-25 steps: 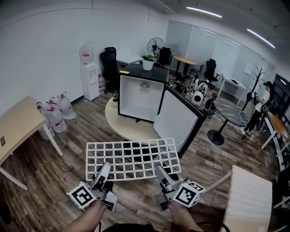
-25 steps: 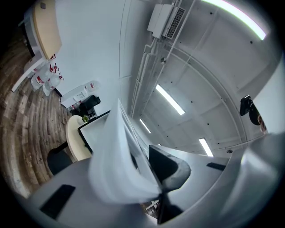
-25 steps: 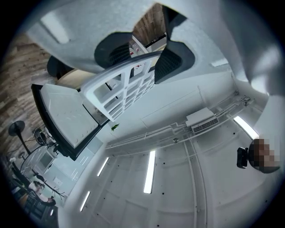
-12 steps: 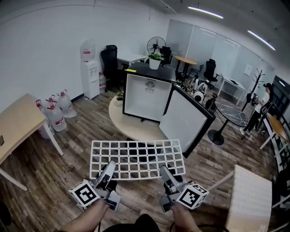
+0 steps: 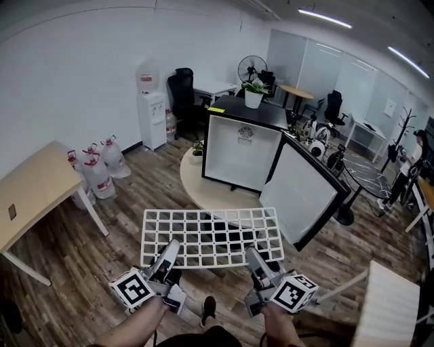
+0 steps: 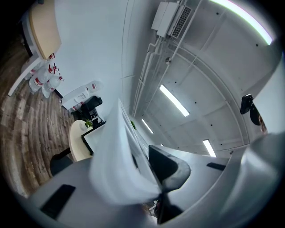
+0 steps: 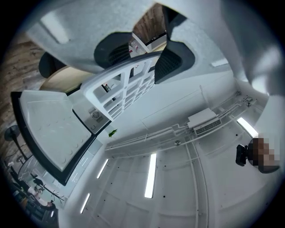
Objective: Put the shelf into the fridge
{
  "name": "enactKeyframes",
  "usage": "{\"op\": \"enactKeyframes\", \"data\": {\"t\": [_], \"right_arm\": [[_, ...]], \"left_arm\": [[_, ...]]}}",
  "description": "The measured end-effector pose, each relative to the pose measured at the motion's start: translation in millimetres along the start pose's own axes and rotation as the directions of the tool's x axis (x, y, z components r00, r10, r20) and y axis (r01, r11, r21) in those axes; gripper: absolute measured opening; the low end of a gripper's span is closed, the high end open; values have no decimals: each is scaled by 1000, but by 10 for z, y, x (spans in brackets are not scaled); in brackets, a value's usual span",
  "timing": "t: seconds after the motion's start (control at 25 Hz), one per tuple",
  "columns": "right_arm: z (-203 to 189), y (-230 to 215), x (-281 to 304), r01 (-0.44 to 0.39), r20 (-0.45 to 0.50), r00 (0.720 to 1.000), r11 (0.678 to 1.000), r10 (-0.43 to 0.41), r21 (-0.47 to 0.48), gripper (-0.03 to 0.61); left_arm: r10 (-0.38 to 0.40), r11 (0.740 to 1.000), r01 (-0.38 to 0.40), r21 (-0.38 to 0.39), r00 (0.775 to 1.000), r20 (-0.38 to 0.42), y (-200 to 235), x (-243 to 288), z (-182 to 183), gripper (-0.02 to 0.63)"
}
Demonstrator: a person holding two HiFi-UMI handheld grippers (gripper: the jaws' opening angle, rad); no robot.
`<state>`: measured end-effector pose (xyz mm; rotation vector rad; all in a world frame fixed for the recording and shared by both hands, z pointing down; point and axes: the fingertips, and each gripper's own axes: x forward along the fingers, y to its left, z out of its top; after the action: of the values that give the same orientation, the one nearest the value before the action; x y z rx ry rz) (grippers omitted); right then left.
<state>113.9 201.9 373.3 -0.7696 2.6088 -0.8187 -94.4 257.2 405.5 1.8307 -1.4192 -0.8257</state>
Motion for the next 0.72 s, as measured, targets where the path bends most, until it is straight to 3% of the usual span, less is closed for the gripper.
{"op": "enactKeyframes", "data": {"t": [0.12,0.24,0.32,0.56,0.72], "right_arm": [[69,-194,304,-15,-7,1000,1000,15,10,140],[192,-429,609,-18,-8,1000,1000,18,9,140],[287,-604,786,-10,-10,1000,1000,11,10,140],[625,-1127,1225,23,-9,1000,999,-23,30,140],[822,-1467,1543,41,-19,999,998,-40,40,140]], "left_arm": [[-12,1000,12,-18,1000,13,99,291,137,75],[-109,982,116,-147,992,56,48,713,232,75],[-129,972,138,-188,990,62,74,985,283,72],[-146,970,149,-191,989,28,181,1803,435,72],[-119,971,118,-210,993,8,314,2289,529,72]]}}
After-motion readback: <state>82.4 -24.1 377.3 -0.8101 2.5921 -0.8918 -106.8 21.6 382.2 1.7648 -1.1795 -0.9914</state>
